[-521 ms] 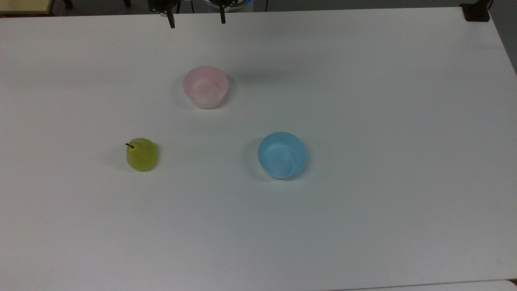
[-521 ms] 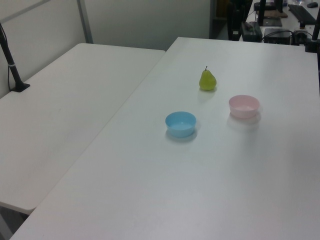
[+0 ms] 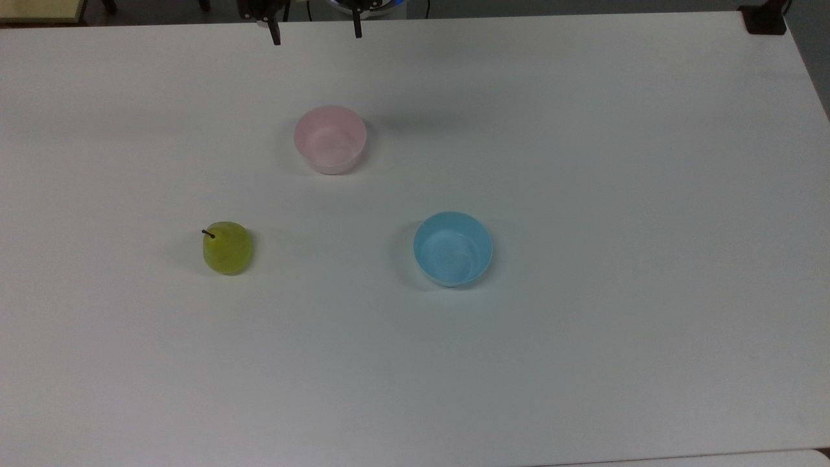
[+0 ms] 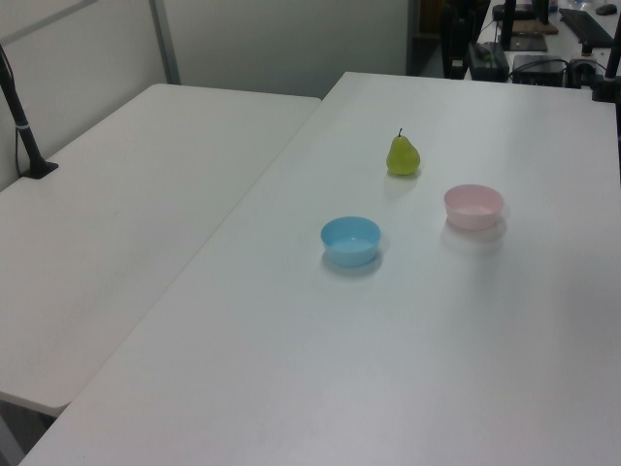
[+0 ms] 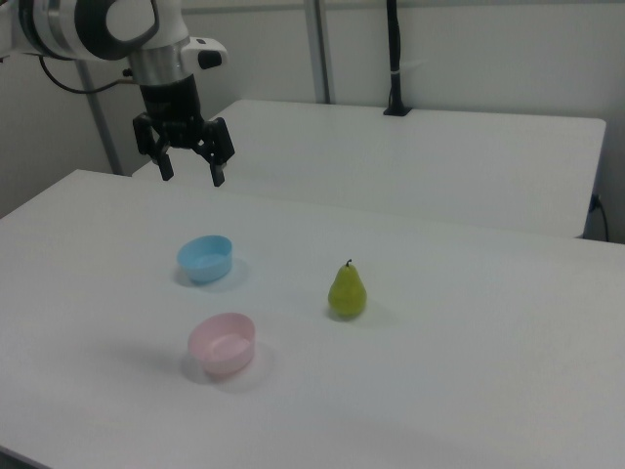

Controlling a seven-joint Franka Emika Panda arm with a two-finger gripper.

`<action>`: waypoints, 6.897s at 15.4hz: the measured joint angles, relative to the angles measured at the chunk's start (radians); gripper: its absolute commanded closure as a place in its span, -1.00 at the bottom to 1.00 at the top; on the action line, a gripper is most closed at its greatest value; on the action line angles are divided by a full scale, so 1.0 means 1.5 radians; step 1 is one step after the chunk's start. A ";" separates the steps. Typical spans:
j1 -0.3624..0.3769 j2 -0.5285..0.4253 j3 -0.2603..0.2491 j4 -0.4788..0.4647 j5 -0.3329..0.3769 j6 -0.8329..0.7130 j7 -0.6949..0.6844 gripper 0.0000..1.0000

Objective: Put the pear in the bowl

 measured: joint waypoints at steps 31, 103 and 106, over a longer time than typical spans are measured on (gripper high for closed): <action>-0.128 0.270 -0.030 0.012 -0.028 0.318 -0.018 -1.00; -0.056 -0.006 0.047 -0.458 -0.041 0.472 -0.036 -1.00; -0.058 -0.008 0.046 -0.401 -0.041 0.371 -0.032 -1.00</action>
